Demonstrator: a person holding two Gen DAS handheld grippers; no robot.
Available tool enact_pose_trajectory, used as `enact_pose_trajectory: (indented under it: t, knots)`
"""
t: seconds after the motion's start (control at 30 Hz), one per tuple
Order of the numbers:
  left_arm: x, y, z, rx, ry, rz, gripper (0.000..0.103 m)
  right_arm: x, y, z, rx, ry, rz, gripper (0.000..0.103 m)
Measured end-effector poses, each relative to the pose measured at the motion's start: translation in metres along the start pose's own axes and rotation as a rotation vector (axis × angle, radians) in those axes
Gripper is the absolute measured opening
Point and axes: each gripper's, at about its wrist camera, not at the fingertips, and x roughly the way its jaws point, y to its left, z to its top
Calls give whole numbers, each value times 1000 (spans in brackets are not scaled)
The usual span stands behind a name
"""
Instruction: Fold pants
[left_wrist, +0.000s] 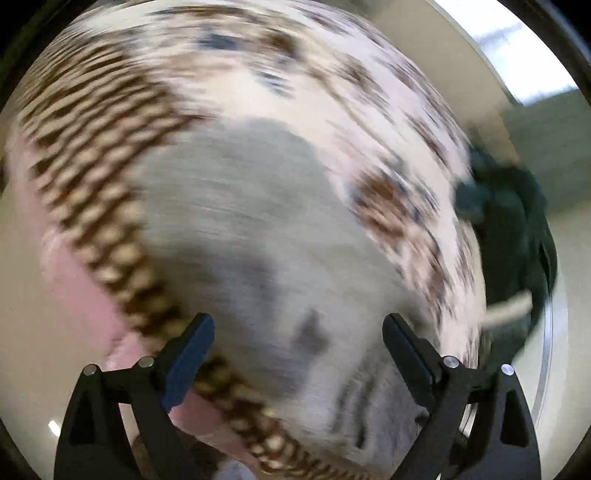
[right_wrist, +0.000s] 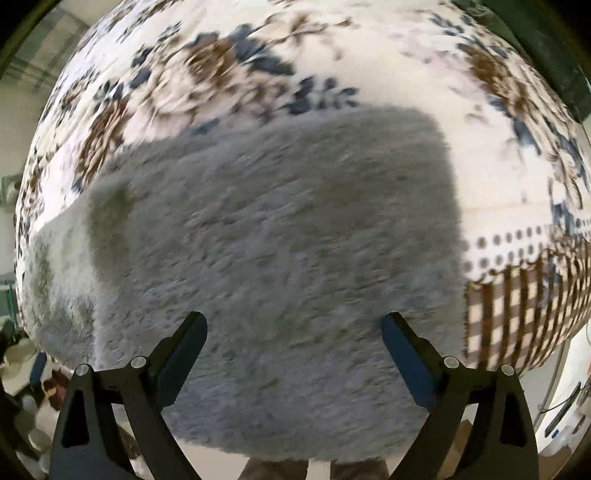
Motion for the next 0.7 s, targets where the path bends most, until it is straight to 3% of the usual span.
enact_pose_trajectory:
  t: [0.03,0.07,0.13,0.3,0.43,0.47,0.5,0.57,0.6,0.7]
  knots:
    - [1,17,6,-54,-10,13,93,1,8,0,-15,-2,-10,91]
    - [5,34,13,-109,-10,15,93,2,13,0,-28,-6,-21,80]
    - [16,57,26,-175,-23,17,92,6,29,1,-63,-7,-50,72]
    - [60,90,63,-297,12,-76,91,17,47,6,-49,25,-42,72]
    - [83,99,77,-353,13,-65,91,22,54,9,-40,34,-51,72]
    - [82,95,80,-335,-7,-72,82,22,56,9,-40,33,-52,72]
    - [80,89,80,-298,-32,-74,54,22,58,9,-42,32,-56,72]
    - [76,77,79,-235,-51,-94,29,22,60,9,-46,31,-55,72]
    - [73,73,79,-226,-65,-110,23,23,61,9,-51,32,-53,72]
    - [58,58,78,-165,-107,-142,18,23,69,7,-84,18,-68,72]
